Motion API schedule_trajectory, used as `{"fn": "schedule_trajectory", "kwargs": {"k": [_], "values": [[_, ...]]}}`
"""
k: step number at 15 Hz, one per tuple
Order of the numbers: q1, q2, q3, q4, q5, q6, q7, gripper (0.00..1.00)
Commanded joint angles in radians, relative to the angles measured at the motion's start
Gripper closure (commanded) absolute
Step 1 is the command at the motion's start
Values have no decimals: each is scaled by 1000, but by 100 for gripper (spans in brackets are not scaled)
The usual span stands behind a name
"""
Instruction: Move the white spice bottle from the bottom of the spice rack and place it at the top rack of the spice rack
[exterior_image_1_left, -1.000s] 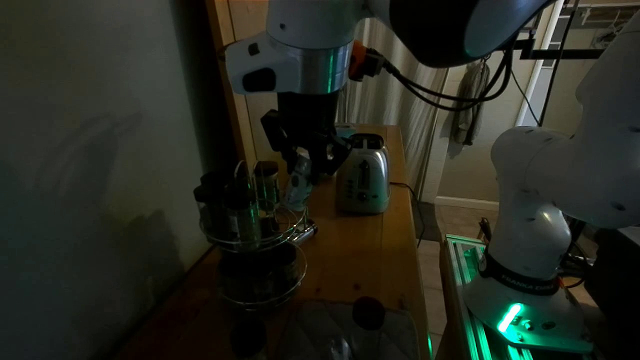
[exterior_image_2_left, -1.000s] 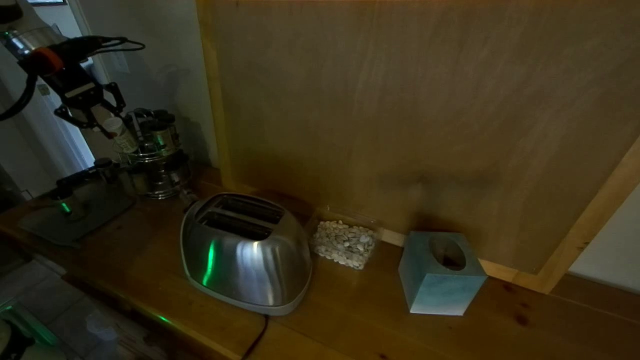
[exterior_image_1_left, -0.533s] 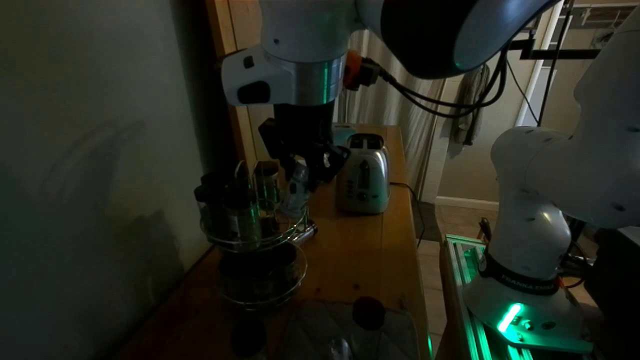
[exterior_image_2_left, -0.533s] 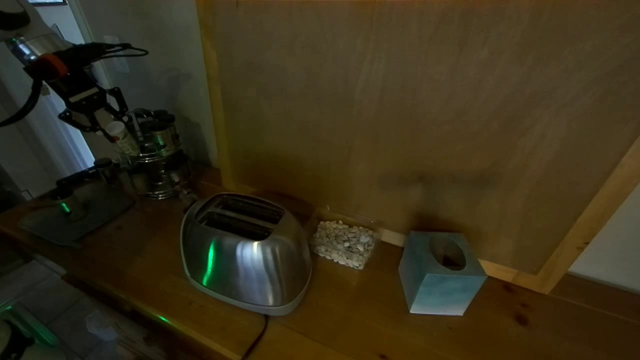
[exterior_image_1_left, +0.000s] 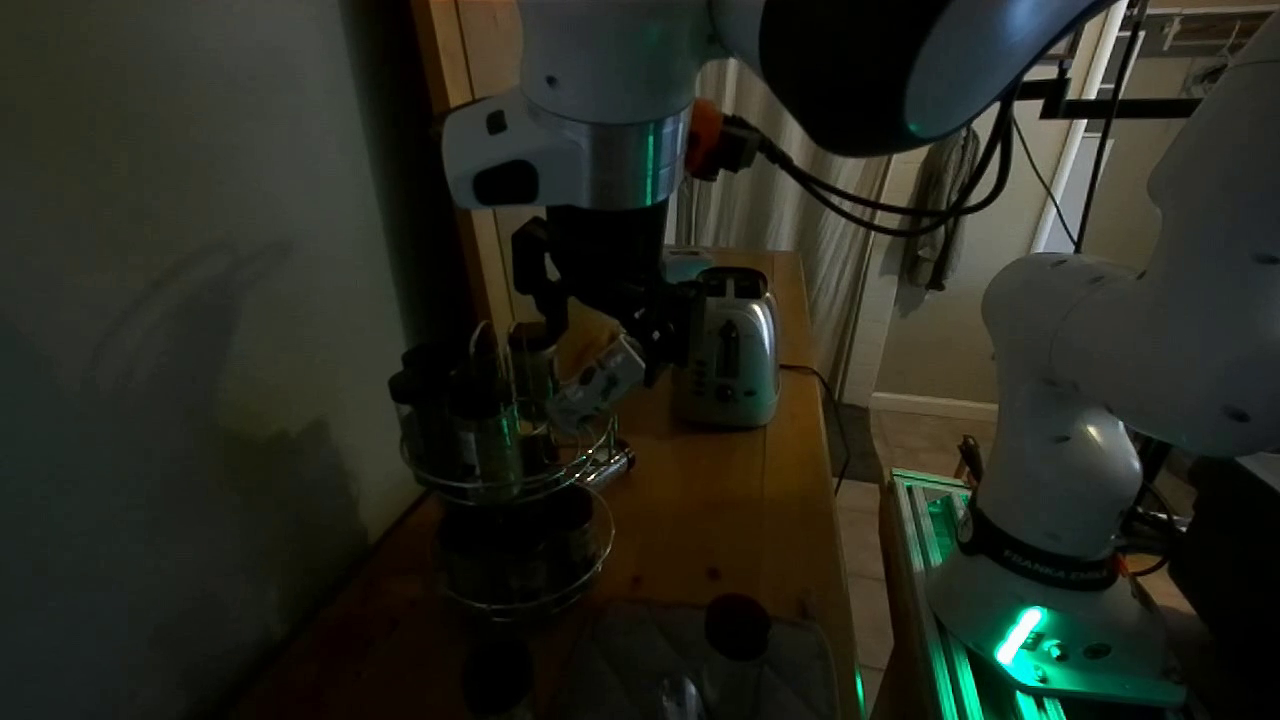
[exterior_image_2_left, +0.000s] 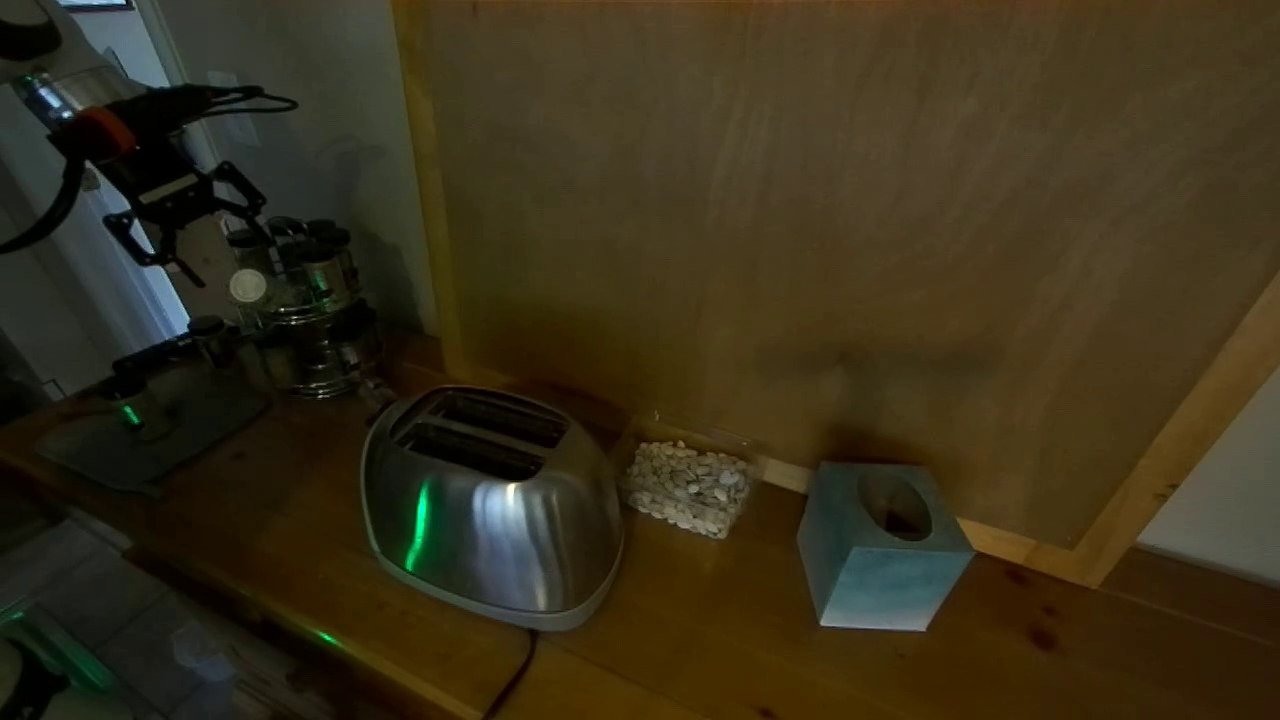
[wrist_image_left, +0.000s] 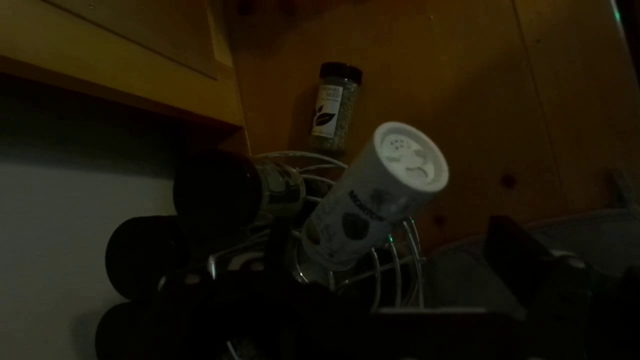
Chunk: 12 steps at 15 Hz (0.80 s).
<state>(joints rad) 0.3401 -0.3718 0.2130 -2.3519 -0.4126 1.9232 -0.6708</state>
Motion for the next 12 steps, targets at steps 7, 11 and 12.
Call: {"fn": "schedule_trajectory", "kwargs": {"k": [7, 11, 12], "values": [[-20, -31, -5, 37, 8, -108, 1, 0], [-29, -73, -40, 66, 47, -176, -2, 0], [-32, -81, -54, 70, 66, -182, 5, 0]]}}
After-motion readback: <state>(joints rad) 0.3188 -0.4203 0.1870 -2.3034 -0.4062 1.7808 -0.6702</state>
